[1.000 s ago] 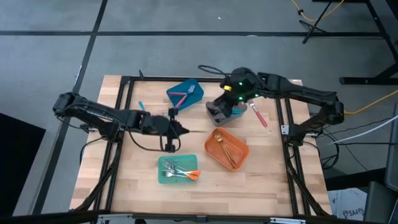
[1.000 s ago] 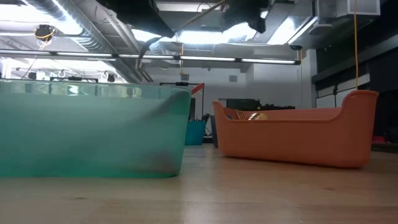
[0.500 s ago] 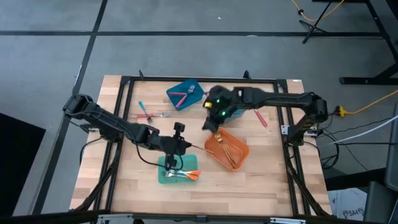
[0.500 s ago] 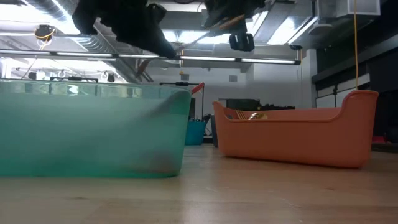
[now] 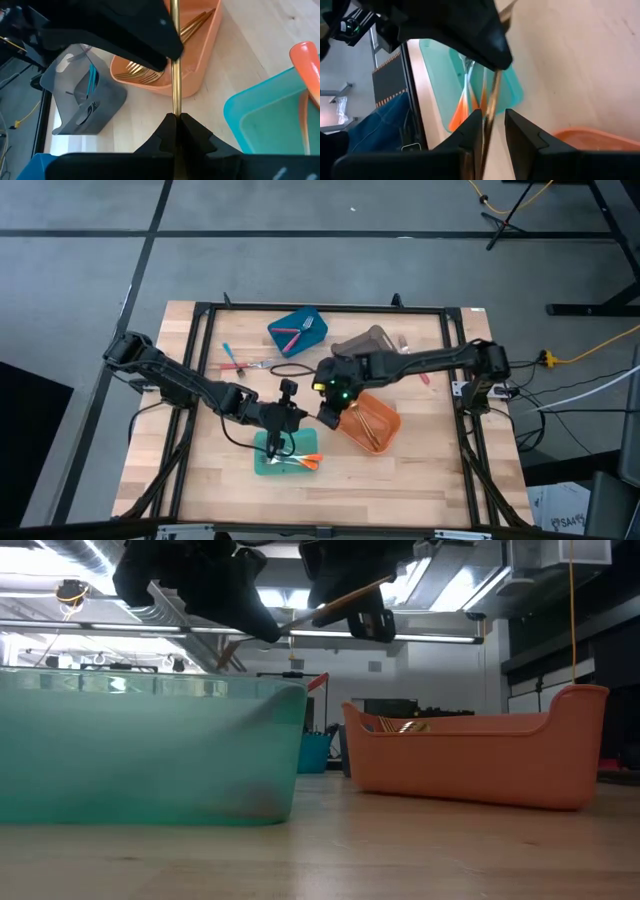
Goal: Sort silverware by color (type)
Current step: Put the gold fork into the orange bin
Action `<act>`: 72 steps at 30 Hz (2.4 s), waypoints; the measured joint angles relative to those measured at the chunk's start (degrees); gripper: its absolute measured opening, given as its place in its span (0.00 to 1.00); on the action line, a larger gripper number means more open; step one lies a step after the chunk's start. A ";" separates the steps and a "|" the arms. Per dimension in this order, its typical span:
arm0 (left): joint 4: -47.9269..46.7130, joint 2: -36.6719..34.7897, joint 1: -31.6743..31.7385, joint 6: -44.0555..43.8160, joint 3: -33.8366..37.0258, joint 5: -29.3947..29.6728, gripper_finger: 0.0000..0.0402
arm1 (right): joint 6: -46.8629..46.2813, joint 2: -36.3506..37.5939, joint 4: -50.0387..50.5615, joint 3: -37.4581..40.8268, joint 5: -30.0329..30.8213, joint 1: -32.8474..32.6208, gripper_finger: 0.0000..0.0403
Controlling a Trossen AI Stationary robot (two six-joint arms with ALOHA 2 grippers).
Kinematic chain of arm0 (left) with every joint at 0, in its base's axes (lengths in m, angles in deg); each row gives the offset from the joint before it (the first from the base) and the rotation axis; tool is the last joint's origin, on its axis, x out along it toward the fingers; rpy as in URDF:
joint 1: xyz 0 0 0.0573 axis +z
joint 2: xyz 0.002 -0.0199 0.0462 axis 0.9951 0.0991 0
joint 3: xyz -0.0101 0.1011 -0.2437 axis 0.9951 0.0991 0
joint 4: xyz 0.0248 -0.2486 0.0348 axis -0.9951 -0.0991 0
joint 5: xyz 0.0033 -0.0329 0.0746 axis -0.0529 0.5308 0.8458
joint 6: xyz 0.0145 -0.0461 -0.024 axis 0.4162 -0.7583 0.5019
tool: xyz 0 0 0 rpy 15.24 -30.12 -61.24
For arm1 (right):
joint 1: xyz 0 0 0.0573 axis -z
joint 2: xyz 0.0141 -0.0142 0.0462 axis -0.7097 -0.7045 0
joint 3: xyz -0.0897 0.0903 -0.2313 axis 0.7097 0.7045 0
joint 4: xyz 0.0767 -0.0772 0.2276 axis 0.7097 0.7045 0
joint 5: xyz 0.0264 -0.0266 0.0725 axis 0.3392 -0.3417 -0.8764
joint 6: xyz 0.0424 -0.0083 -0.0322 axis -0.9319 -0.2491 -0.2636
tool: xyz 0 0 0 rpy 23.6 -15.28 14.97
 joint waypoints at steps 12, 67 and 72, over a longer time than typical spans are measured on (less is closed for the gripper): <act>0.93 0.00 0.02 -0.02 0.04 0.00 0.01 | 0.00 -2.23 -4.00 0.00 0.86 -0.81 0.18; 3.49 -0.07 -0.61 -0.18 0.07 -0.57 0.20 | 2.74 -2.93 0.75 -0.02 6.25 -0.70 0.00; 3.46 -0.07 -0.72 -0.55 0.07 -0.49 0.20 | 2.71 -2.15 2.79 0.00 6.38 -0.70 0.00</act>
